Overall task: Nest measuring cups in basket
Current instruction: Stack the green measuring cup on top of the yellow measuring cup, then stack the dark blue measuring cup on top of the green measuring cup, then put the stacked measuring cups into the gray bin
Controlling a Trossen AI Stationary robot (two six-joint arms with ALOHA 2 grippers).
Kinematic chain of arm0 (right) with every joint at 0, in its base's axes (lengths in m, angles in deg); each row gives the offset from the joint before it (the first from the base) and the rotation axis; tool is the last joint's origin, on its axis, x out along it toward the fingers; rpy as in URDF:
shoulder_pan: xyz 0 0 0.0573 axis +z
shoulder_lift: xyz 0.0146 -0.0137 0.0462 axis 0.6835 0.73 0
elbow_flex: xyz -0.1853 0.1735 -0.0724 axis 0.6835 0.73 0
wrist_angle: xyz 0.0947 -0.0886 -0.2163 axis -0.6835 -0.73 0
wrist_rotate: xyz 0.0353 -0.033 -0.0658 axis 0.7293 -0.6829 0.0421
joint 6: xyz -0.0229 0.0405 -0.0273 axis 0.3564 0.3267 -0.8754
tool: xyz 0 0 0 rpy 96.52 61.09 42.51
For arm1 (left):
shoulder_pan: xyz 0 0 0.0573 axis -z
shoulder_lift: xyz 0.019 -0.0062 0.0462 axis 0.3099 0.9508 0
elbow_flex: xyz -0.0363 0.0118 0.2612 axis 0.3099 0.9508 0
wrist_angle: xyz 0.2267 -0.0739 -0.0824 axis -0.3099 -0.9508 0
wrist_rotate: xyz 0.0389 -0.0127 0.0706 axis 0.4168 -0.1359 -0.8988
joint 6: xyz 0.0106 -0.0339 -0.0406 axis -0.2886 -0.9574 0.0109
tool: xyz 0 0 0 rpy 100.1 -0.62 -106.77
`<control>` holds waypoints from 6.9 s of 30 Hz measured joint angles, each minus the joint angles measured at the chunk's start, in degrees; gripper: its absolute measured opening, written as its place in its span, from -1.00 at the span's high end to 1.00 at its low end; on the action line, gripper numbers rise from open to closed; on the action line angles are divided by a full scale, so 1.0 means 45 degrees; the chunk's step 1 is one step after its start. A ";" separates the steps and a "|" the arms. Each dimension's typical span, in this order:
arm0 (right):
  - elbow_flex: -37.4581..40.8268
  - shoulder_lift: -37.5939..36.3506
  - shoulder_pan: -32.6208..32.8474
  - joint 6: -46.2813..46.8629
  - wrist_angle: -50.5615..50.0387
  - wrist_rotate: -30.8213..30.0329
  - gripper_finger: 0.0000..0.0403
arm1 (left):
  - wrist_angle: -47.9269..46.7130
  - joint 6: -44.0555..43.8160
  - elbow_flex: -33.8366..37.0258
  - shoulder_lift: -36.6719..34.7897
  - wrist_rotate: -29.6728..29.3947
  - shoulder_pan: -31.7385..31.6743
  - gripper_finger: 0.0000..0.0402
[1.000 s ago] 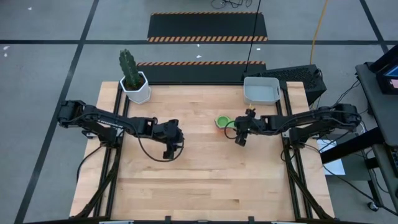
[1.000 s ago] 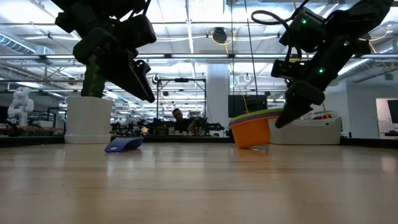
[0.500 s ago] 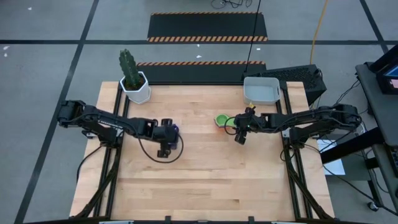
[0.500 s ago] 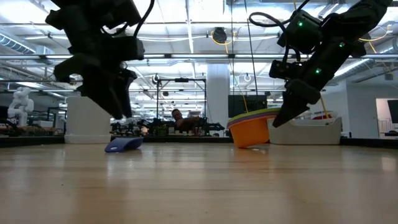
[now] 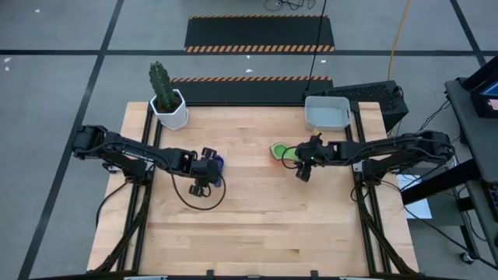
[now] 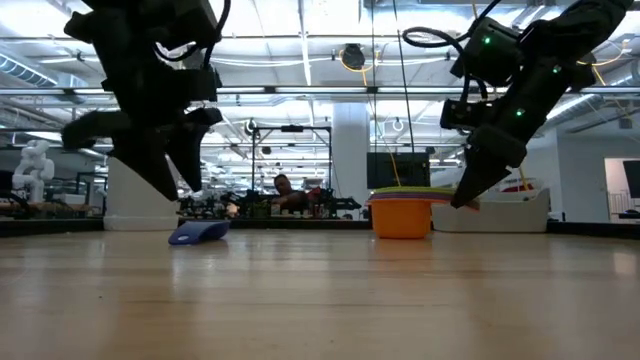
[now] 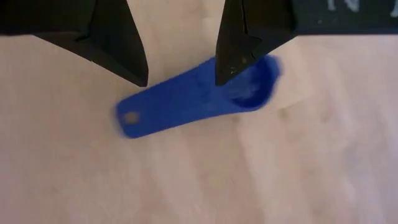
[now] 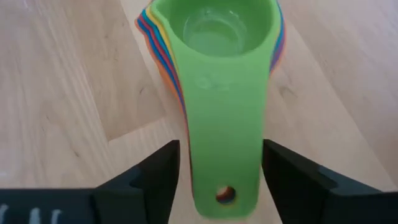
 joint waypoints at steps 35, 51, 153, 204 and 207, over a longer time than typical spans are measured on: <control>-0.1029 -0.1820 0.3757 0.0255 0.2198 -0.3253 -0.10 | 0.1966 -0.1154 -0.0833 0.2766 -0.2703 -0.0903 0.86; -0.2356 -0.0867 0.6828 -0.3810 0.1152 -0.9100 -0.10 | 0.3954 -0.2727 -0.5282 0.2754 -0.2540 -0.0898 0.90; -0.2241 0.0297 0.0658 -0.0001 -0.3706 -0.0395 -0.56 | 0.5305 -0.4680 -0.2404 0.1098 -0.0631 -0.0432 0.32; -0.0877 0.0293 -0.0262 -0.1185 -0.1727 0.0664 -0.49 | 0.5608 -0.4510 -0.2409 0.1103 -0.0616 -0.0286 0.32; -0.0673 0.0293 -0.0262 -0.1347 -0.1556 0.0712 -0.49 | 0.5629 -0.4507 -0.2409 0.1103 -0.0616 -0.0286 0.32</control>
